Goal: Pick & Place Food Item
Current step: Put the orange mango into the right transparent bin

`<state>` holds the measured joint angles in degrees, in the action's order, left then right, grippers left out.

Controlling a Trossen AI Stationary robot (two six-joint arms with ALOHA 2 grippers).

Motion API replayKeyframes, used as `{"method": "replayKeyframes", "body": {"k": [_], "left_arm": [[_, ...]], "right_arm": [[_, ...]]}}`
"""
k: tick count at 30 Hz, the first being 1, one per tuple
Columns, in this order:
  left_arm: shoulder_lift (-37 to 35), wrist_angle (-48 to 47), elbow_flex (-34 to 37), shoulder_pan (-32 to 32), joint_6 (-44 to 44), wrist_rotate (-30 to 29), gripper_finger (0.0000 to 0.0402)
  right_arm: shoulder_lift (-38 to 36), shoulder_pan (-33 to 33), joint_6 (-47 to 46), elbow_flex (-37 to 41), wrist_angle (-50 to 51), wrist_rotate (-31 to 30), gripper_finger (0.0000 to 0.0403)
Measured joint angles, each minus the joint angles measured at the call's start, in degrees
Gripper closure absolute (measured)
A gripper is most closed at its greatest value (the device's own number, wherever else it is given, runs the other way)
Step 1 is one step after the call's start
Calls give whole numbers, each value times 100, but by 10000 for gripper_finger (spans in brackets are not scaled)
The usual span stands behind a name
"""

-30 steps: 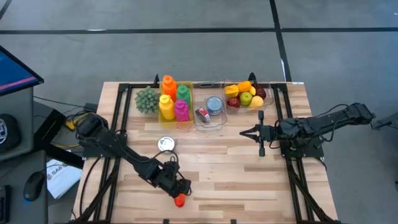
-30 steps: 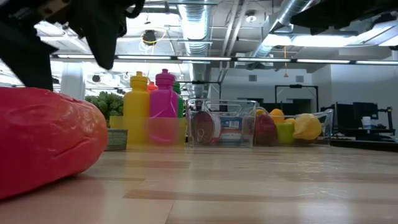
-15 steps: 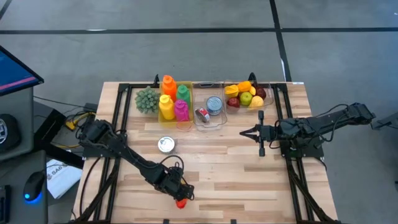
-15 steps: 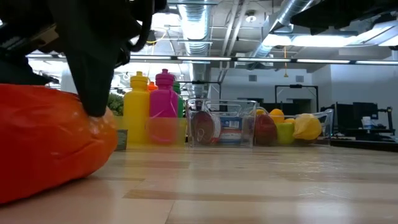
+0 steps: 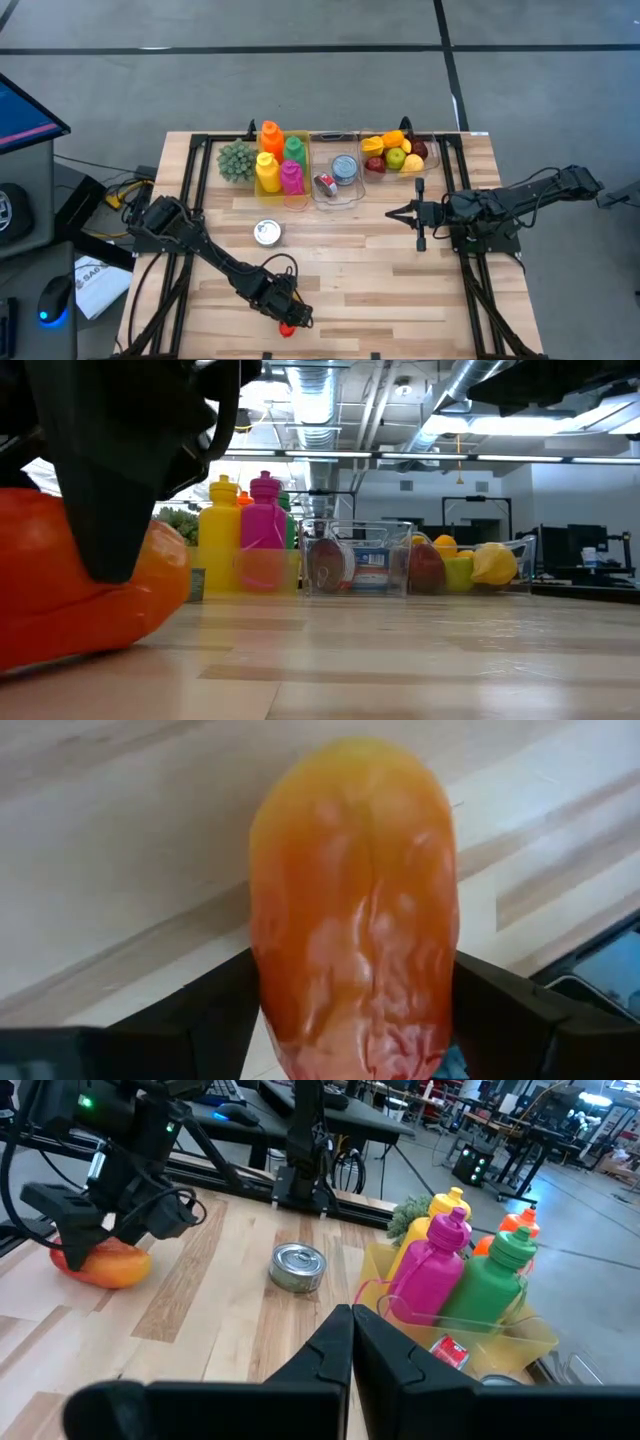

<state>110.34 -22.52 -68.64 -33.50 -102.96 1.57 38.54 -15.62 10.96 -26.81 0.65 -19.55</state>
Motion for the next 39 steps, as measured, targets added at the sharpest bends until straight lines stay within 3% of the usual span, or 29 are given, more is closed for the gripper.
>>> {"method": "replayKeyframes", "body": {"k": [8, 18, 23, 28, 35, 39], "left_arm": [[-37, 12, -1, 14, 384, -3, 169], [-351, 149, 4, 257, 1510, -259, 164], [-899, 193, 2, 476, 2688, -1122, 170], [-1571, 228, -3, 609, 3946, -2505, 165], [-2381, 405, -3, 720, 6428, -4456, 163], [-2692, 762, -3, 916, 7909, -4871, 163]], "right_arm": [[0, 0, 0, 0, 21, 0, 397], [0, 0, 0, 0, 13, -1, 397], [2, 0, 0, 0, 16, -1, 397], [2, 0, 0, 0, 17, 0, 397], [2, 2, 0, 0, -10, 0, 397], [2, 2, 2, 2, -157, -2, 397]]}}
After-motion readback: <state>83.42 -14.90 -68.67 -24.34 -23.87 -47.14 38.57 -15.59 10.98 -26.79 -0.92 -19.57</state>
